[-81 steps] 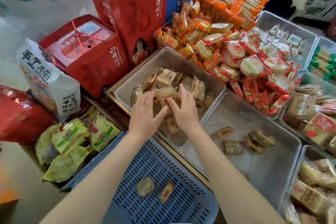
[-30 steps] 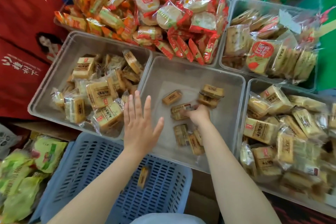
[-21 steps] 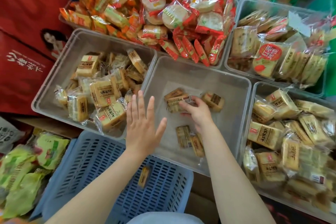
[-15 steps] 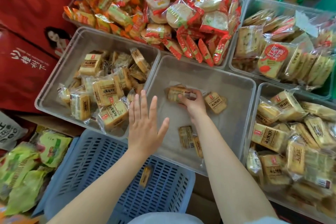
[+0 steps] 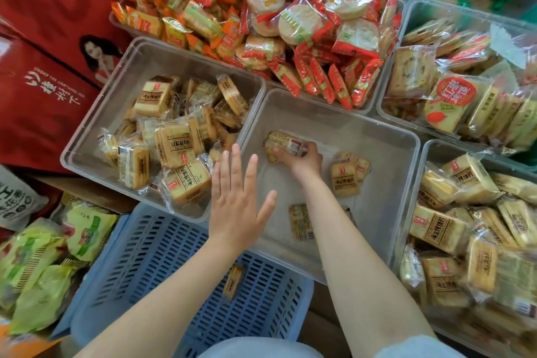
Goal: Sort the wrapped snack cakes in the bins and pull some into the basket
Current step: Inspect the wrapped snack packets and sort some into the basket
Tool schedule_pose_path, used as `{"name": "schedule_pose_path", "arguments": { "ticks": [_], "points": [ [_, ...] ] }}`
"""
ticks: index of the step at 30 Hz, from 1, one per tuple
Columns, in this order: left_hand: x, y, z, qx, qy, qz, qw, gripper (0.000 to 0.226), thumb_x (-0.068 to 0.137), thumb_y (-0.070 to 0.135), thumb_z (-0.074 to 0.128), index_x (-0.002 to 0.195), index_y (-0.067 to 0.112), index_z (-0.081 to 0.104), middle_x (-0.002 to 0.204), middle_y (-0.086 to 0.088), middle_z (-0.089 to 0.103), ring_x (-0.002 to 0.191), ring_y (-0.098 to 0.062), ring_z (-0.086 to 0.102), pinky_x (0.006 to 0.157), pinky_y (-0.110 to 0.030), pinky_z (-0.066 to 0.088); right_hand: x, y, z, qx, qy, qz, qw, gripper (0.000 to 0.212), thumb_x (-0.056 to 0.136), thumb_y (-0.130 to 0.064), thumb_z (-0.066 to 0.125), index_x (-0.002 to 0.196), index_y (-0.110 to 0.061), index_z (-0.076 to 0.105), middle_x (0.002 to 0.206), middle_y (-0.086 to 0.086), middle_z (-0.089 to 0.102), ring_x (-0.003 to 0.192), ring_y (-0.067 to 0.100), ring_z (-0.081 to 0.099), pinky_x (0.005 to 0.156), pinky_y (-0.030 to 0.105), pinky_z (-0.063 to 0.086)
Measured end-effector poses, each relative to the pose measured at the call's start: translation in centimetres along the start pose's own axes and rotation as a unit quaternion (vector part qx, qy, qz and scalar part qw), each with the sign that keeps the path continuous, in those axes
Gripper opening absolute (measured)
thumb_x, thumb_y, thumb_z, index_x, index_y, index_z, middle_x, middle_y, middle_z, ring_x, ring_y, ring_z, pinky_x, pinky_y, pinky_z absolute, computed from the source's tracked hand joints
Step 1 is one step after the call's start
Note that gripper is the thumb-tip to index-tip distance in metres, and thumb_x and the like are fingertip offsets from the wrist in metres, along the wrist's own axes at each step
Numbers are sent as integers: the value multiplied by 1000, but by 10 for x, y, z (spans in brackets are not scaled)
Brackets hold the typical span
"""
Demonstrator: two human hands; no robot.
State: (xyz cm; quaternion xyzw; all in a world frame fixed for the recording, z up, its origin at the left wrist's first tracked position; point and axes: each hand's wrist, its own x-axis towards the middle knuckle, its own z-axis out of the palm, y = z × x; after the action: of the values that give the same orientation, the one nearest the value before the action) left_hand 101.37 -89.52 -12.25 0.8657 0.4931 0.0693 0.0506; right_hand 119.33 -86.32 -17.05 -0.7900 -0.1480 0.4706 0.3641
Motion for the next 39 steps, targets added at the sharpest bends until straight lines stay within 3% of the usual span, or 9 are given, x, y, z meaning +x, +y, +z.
{"name": "schedule_pose_path", "arguments": {
  "ticks": [4, 10, 15, 19, 21, 24, 27, 32, 39],
  "points": [
    [-1, 0, 0, -7, -4, 2, 1000, 76, 101, 55, 31, 160, 7, 24, 169, -24, 9, 157, -38, 7, 127, -47, -3, -9, 1, 4, 66, -21, 1, 998, 65, 79, -37, 87, 122, -19, 43, 119, -1, 60, 109, 17, 60, 100, 36, 52],
    [0, 1, -8, -35, -42, -2, 999, 83, 100, 65, 23, 162, 9, 19, 170, -23, 4, 157, -37, 2, 126, -44, -9, -47, 8, -15, 132, -55, -7, 990, 77, 76, -39, 89, 135, -17, 45, 120, -1, 66, 111, 17, 66, 99, 47, 56],
    [1, 0, -32, -110, -128, -7, 986, 117, 79, 90, 31, 163, 22, -10, 169, -9, -21, 155, -25, -24, 122, -40, -22, -107, 1, -39, 119, -96, -27, 988, 89, 67, -57, 86, 138, -19, 47, 122, 0, 71, 112, 20, 69, 98, 56, 55],
    [-15, 4, -63, -216, -93, 56, 970, 104, 79, 55, 78, 161, 18, 26, 169, -9, 21, 156, -28, 16, 127, -47, 13, -151, 0, -48, 85, -153, -83, 981, 38, 90, -40, 75, 121, -25, 58, 115, 4, 73, 108, 25, 70, 95, 55, 56],
    [-29, 11, -76, -257, -78, 42, 962, 85, 77, 36, 85, 149, 13, 46, 147, -9, 50, 135, -28, 47, 110, -44, 42, -175, 1, -47, 80, -174, -100, 976, 25, 96, -40, 67, 117, -29, 59, 114, 5, 71, 104, 25, 68, 84, 44, 58],
    [-50, 15, -96, -286, -87, -31, 954, 61, 76, 37, 86, 127, 18, 58, 112, 3, 63, 100, -18, 61, 82, -33, 51, -208, 7, -48, 130, -189, -82, 970, 45, 101, -55, 50, 117, -17, 68, 102, 6, 71, 84, 16, 62, 65, 28, 47],
    [-75, 12, -114, -395, -142, -127, 899, 46, 78, 35, 86, 114, 24, 61, 100, 6, 68, 93, -13, 65, 80, -29, 54, -232, 21, -56, 188, -212, -73, 956, 66, 94, -68, 48, 116, -11, 73, 102, 5, 72, 76, 14, 62, 62, 27, 47],
    [-128, 13, -132, -583, -190, -175, 771, 44, 85, 29, 84, 122, 15, 64, 110, -12, 75, 102, -29, 74, 90, -47, 61, -270, 41, -63, 125, -233, -140, 954, 22, 99, -34, 63, 115, -19, 67, 106, 8, 73, 93, 24, 70, 79, 33, 58],
    [-185, 10, -157, -660, -210, -190, 696, 43, 91, 39, 75, 127, 18, 67, 115, -9, 76, 108, -25, 72, 90, -40, 59, -314, 49, -60, 142, -283, -155, 936, 33, 89, -29, 64, 116, -11, 63, 89, 0, 71, 84, 22, 70, 85, 46, 58]
  ]
}}
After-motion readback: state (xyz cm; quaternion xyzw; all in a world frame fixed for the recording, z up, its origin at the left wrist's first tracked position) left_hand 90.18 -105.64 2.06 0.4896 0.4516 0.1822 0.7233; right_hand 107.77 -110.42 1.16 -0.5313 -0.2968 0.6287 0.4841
